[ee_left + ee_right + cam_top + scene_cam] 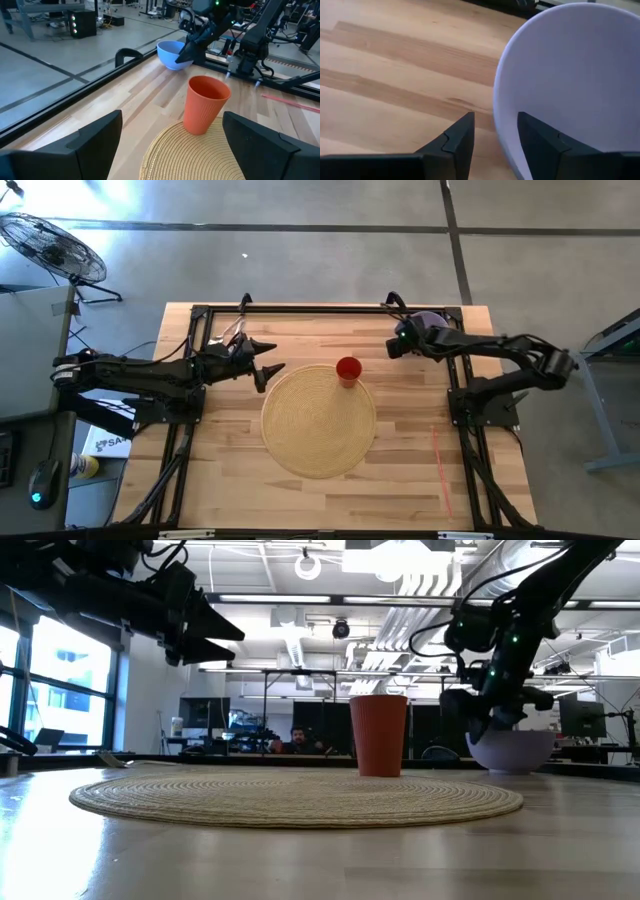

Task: Pick & Place Utensil
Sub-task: Put the violet bowl in the center of the placemat to the bottom left of the orange cup

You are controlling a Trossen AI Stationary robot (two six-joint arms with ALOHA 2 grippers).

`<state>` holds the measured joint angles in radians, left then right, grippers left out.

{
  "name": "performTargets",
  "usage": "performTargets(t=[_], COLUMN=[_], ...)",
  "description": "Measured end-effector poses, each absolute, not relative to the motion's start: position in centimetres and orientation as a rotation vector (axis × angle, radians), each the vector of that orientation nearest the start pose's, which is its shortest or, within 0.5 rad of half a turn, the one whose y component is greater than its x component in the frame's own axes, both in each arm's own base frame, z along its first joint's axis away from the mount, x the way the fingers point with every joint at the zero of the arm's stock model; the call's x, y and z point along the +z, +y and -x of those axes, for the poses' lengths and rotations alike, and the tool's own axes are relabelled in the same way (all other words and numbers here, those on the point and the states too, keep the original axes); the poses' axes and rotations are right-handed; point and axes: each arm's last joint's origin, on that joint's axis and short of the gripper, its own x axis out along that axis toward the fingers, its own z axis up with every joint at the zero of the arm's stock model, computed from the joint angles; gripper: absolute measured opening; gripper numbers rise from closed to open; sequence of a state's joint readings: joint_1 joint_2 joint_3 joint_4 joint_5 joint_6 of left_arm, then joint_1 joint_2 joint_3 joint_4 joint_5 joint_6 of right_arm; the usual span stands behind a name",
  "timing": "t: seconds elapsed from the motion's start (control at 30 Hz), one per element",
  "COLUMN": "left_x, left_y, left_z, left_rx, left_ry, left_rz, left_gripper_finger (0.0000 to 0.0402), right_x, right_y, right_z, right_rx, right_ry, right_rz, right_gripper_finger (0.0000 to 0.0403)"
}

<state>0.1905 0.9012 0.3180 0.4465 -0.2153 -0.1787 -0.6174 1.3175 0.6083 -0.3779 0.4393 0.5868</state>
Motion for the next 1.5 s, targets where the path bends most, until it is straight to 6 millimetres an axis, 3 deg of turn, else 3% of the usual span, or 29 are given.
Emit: performTargets(t=[1.2, 1.5], left_x=[21.26, 21.26], left_y=[4.05, 4.06], left_z=[-18.48, -18.47], left_rx=[0.374, 0.375], left_ry=[0.104, 0.104], left_rz=[0.179, 0.179], left_gripper_finger=[0.034, 0.034], right_x=[16.22, 16.21], right_y=[-14.0, -13.98], right_z=[-17.52, -17.54], right_rx=[-1.266, -1.255], right_ry=[0.806, 0.809], right_rz=[-0.566, -0.57], right_gripper_finger=[0.0014, 0.0013])
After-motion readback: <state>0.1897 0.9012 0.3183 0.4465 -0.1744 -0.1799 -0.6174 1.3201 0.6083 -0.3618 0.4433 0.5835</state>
